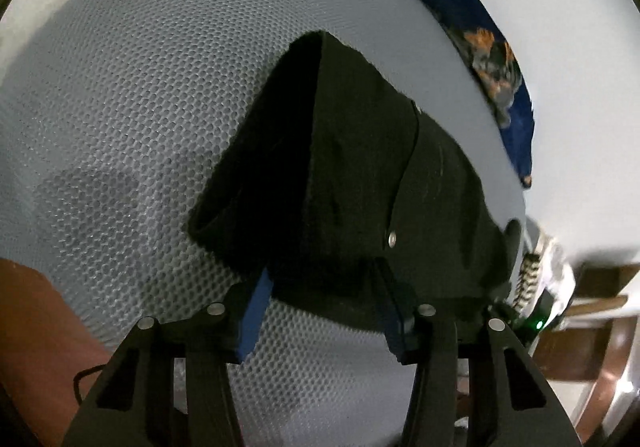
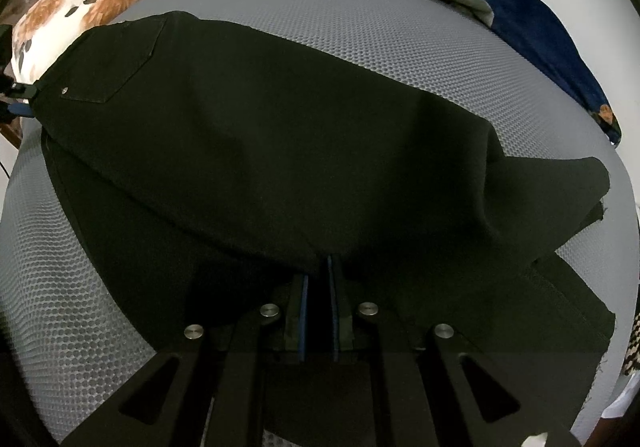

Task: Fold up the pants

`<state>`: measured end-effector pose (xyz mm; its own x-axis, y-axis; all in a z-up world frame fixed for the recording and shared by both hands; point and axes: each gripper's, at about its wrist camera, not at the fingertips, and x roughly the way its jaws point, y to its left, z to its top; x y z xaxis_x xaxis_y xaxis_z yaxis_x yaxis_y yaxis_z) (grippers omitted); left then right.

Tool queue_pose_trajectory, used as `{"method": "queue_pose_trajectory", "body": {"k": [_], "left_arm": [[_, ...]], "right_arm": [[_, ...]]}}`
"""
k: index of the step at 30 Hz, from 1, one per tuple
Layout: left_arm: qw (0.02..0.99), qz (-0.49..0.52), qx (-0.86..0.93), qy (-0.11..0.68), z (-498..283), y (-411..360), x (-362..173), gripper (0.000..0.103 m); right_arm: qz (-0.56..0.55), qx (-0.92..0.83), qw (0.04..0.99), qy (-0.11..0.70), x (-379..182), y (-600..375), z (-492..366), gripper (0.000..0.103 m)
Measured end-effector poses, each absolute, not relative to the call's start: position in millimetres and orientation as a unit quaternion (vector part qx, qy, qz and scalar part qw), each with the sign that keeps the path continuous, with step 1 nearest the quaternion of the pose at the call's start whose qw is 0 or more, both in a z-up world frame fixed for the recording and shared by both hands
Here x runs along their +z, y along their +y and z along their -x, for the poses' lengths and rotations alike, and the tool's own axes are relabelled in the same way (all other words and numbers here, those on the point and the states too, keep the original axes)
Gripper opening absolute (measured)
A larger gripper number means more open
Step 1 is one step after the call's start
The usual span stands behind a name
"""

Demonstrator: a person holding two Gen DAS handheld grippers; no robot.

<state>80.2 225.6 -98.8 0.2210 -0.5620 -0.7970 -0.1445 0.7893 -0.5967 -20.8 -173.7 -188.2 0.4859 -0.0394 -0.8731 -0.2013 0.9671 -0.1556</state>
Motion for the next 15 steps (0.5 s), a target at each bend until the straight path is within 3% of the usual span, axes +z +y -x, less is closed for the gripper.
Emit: {"method": "queue_pose_trajectory", "body": {"k": [3,4,6,15], "left_arm": [[0.725,0.307,-0.139,0.6,-83.1,227.7,-107.2,0.046],[0.729,0.308,-0.138,0.595,-84.4,228.1,-108.9,0.032],[0.739,0.302,-0.147,0.583,-90.2,226.4,-106.5,0.021],[0.794,0.241,-0.204,0.52,-127.0,221.8,-57.2,0.017]], "right_arm": [[0.118,0.045,0.853,0.506,-187.9,-173.3,21.4,0.008],[0.117,0.042,0.854,0.506,-187.5,-172.9,21.5,0.008],[0.117,0.032,0.855,0.504,-184.8,-171.3,22.5,0.007],[0.138,0.004,0.878,0.457,-138.2,-148.8,54.1,0.005]]}}
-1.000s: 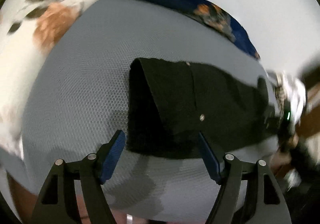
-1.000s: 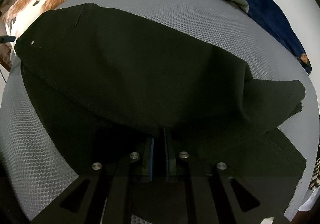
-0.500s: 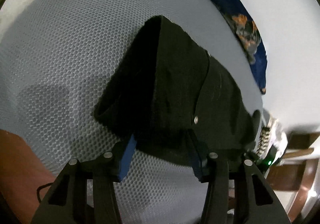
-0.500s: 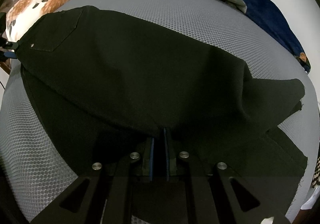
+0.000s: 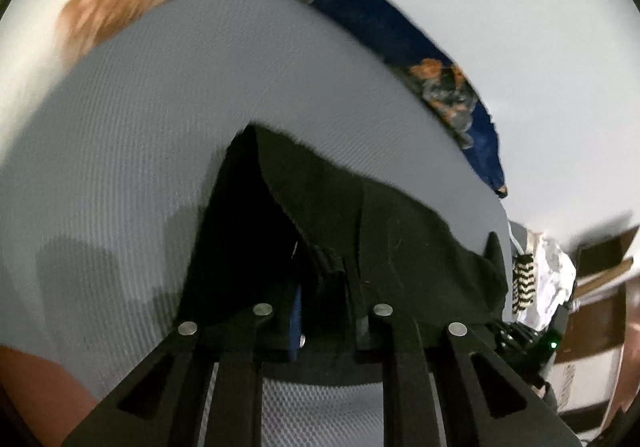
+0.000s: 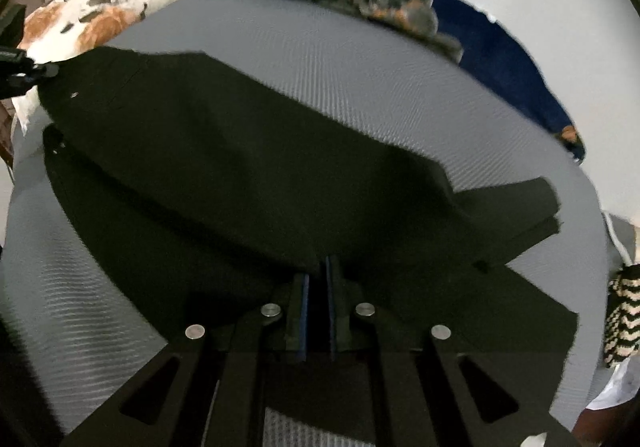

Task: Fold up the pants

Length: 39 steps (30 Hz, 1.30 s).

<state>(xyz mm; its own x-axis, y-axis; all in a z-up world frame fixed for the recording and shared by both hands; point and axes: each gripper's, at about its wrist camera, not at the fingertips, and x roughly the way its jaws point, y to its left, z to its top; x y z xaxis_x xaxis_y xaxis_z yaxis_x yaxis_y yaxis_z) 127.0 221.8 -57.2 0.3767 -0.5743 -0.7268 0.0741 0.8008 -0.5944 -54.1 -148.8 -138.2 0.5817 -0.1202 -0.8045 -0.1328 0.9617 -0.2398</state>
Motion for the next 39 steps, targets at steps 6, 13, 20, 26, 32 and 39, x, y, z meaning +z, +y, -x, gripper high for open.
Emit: {"method": "queue_pose_trajectory", "body": {"k": [6,13,20,26,32,39], "left_arm": [[0.795,0.186,-0.208,0.539,-129.4,230.4,-78.4,0.017],[0.781,0.163,-0.191,0.572,-124.3,239.5,-108.0,0.017],[0.81,0.043,-0.181,0.557,-112.2,217.0,-100.7,0.019],[0.823,-0.026,-0.166,0.542,-103.9,217.4,-91.2,0.04],[0.845,-0.064,-0.141,0.511,-86.0,227.1,-57.8,0.049],[0.844,-0.113,-0.273,0.447,-51.7,138.6,-27.3,0.051]], "right_arm": [[0.137,0.019,0.863,0.486,-156.2,-136.1,65.6,0.005],[0.124,0.033,0.843,0.522,-180.0,-130.1,69.0,0.006],[0.107,0.042,0.83,0.546,-194.3,-131.9,69.1,0.006],[0.078,0.047,0.832,0.548,-198.0,-139.2,62.0,0.008],[0.057,0.05,0.838,0.54,-198.6,-143.6,61.1,0.01],[0.018,0.051,0.843,0.536,-194.6,-154.3,57.7,0.012]]}}
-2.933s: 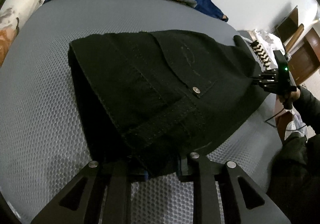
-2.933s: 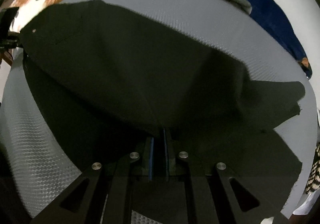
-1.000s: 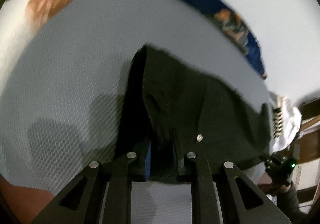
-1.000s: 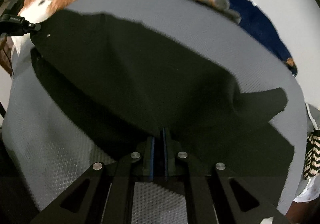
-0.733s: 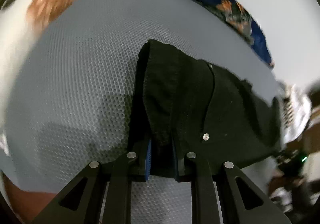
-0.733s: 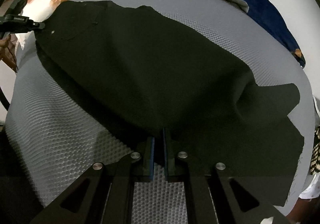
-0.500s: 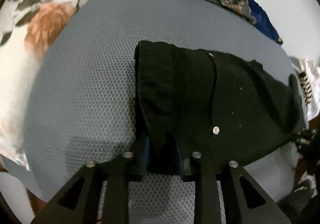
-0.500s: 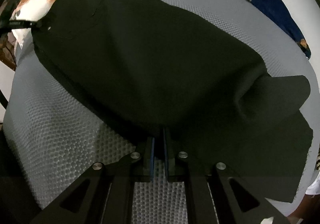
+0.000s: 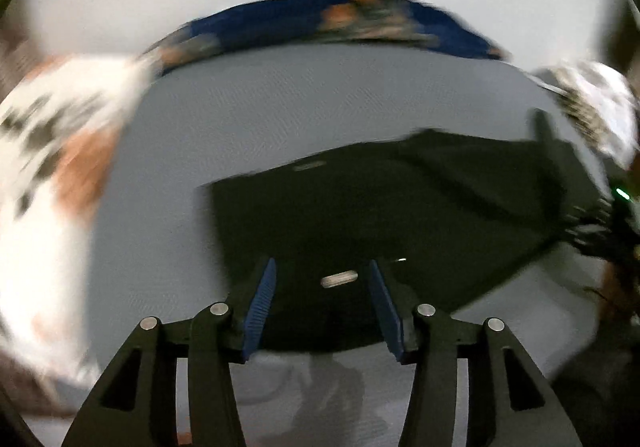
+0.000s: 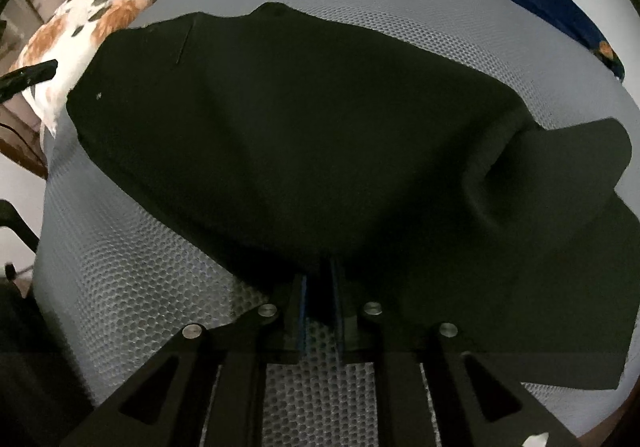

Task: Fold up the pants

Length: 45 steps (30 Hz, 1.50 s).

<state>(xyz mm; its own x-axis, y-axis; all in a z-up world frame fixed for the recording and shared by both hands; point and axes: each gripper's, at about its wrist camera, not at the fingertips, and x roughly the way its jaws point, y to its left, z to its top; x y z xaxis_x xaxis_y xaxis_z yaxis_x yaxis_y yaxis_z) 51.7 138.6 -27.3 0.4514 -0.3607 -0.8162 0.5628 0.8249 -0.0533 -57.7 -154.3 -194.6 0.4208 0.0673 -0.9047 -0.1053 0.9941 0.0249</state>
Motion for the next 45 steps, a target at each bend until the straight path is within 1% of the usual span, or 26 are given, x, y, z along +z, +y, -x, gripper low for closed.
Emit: {"method": "queue_pose_trajectory", "body": {"k": [2,6,12,18,26,27,28,31,32,34,40,41,45], "left_arm": [[0.829,-0.132,-0.322,0.438,-41.5,105.3,-27.8,0.052],[0.791,-0.17,-0.409,0.422,-21.6,32.9,-38.5,0.052],[0.755,-0.213,-0.455,0.422,-4.8,-43.1,-64.3,0.052],[0.746,-0.248,-0.474,0.397,13.3,-92.2,-82.1,0.052],[0.731,-0.268,-0.488,0.394,20.0,-129.3,-100.3,0.051],[0.732,-0.27,-0.488,0.392,20.2,-133.0,-102.6,0.048],[0.729,-0.27,-0.49,0.393,20.0,-135.5,-104.4,0.037],[0.728,-0.277,-0.484,0.398,16.8,-141.8,-112.7,0.012],[0.727,-0.276,-0.483,0.401,15.4,-142.9,-114.7,0.011],[0.728,-0.264,-0.482,0.41,11.9,-142.9,-116.4,0.01],[0.733,-0.236,-0.484,0.416,8.4,-138.1,-113.7,0.01],[0.733,-0.231,-0.484,0.419,7.1,-137.2,-113.6,0.01],[0.734,-0.216,-0.482,0.428,4.1,-136.0,-114.4,0.01]], "right_arm": [[0.01,0.049,0.846,0.53,-192.6,-156.8,57.3,0.015],[-0.015,0.048,0.851,0.523,-187.7,-156.0,64.7,0.016],[-0.029,0.05,0.854,0.517,-188.3,-158.2,63.1,0.016],[-0.035,0.057,0.857,0.512,-184.0,-162.3,68.3,0.017],[-0.046,0.065,0.861,0.502,-175.7,-166.6,69.5,0.017],[-0.048,0.066,0.861,0.502,-175.3,-167.8,70.4,0.017],[-0.048,0.065,0.861,0.502,-174.1,-169.3,72.0,0.019],[-0.053,0.064,0.863,0.498,-167.5,-177.9,80.2,0.026],[-0.055,0.06,0.866,0.493,-164.4,-183.2,83.9,0.029],[-0.067,0.047,0.873,0.481,-158.2,-199.6,90.7,0.032],[-0.165,-0.046,0.885,0.432,-155.4,-287.8,88.7,0.032],[-0.191,-0.062,0.883,0.424,-157.6,-306.1,85.9,0.034],[-0.315,-0.102,0.858,0.392,-174.9,-377.8,72.4,0.034]]}}
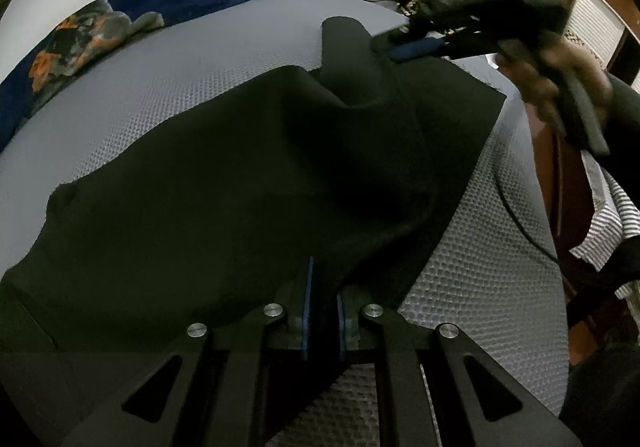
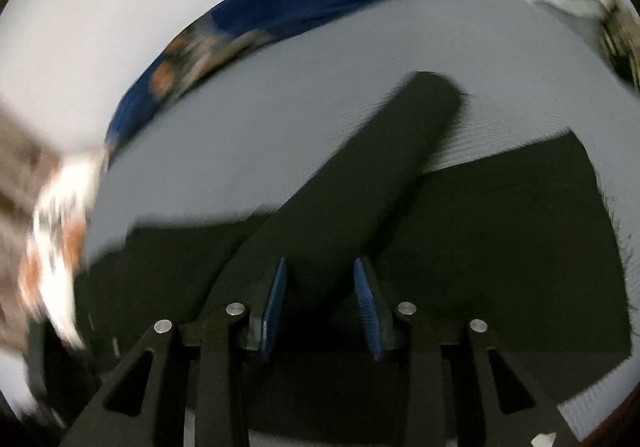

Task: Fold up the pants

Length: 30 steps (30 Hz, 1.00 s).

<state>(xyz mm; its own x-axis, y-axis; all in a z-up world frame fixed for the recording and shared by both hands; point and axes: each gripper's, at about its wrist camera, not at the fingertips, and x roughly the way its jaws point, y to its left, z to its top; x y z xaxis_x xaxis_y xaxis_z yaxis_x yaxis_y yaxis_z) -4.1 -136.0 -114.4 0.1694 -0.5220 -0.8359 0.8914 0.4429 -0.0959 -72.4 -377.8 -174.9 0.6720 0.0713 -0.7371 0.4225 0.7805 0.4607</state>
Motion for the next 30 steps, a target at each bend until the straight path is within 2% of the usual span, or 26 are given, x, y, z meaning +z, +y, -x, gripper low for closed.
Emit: {"method": "queue_pose_trajectory", "body": {"k": [3,7,9,10,13,18,24,30], "left_arm": [[0.734,-0.202,-0.479,0.438,0.8,-134.7,-115.1,0.01],[0.732,-0.192,-0.478,0.446,-1.9,-134.3,-117.0,0.01],[0.731,-0.189,-0.477,0.45,-2.7,-134.6,-117.9,0.01],[0.731,-0.187,-0.477,0.451,-3.3,-134.6,-118.1,0.01],[0.73,-0.172,-0.478,0.458,-5.6,-132.4,-119.3,0.01],[0.731,-0.149,-0.479,0.463,-7.9,-128.2,-120.7,0.01],[0.732,-0.127,-0.475,0.472,-10.1,-126.4,-122.1,0.01],[0.729,-0.106,-0.476,0.479,-14.3,-124.6,-124.1,0.01]], "right_arm": [[-0.38,-0.116,0.842,0.365,-186.3,-409.8,65.8,0.034],[-0.405,-0.124,0.831,0.36,-194.4,-424.2,53.8,0.034],[-0.405,-0.125,0.833,0.357,-191.6,-422.9,50.4,0.026],[-0.399,-0.126,0.835,0.358,-189.1,-422.0,47.1,0.015],[-0.371,-0.125,0.847,0.36,-175.5,-416.6,33.7,0.011],[-0.329,-0.107,0.857,0.381,-156.9,-399.0,-17.5,0.011],[-0.312,-0.062,0.856,0.409,-156.8,-375.0,-82.7,0.018],[-0.308,-0.082,0.863,0.393,-146.5,-391.3,-70.9,0.018]]}}
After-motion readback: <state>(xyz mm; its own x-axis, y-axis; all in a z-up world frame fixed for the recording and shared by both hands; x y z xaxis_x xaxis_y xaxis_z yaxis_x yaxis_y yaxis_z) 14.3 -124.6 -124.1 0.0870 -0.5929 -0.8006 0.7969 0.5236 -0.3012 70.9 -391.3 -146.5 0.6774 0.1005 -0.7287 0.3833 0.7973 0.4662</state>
